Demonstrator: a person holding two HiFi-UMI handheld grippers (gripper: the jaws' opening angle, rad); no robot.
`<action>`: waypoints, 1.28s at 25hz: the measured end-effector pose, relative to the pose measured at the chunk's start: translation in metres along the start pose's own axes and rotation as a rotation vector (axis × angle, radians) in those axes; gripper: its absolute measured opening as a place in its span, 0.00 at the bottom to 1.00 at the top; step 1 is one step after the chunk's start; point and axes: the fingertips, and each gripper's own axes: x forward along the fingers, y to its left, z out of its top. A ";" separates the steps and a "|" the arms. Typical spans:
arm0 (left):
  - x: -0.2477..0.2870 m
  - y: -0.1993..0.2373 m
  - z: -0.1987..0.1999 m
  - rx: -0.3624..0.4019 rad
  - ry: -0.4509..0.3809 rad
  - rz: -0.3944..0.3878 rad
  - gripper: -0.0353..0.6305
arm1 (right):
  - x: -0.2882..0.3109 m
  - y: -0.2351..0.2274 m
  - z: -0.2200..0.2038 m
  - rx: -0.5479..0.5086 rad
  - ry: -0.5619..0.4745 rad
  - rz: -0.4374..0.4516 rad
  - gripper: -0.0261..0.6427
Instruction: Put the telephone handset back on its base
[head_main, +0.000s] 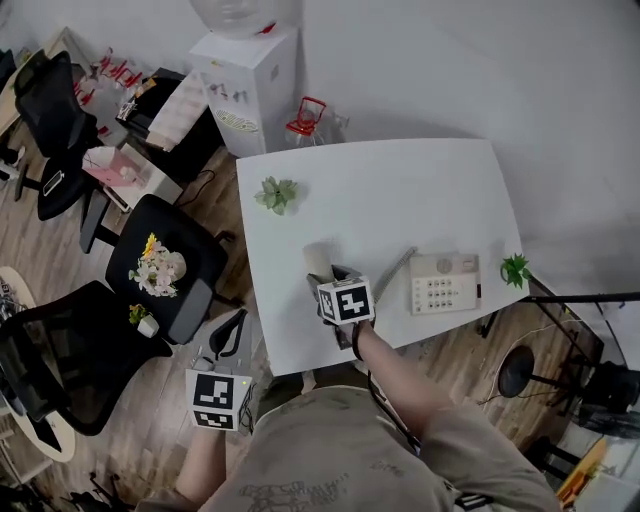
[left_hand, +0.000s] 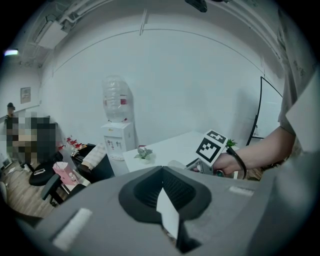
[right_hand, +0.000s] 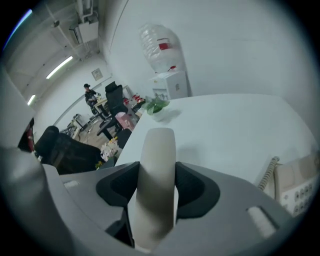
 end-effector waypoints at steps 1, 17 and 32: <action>0.001 -0.001 0.003 0.008 -0.002 -0.006 0.06 | -0.007 -0.003 0.008 0.039 -0.031 -0.003 0.41; 0.039 -0.045 0.050 0.187 -0.016 -0.169 0.06 | -0.116 -0.156 0.051 0.862 -0.464 -0.325 0.41; 0.059 -0.088 0.045 0.167 0.073 -0.239 0.06 | -0.153 -0.285 -0.011 1.306 -0.506 -0.758 0.41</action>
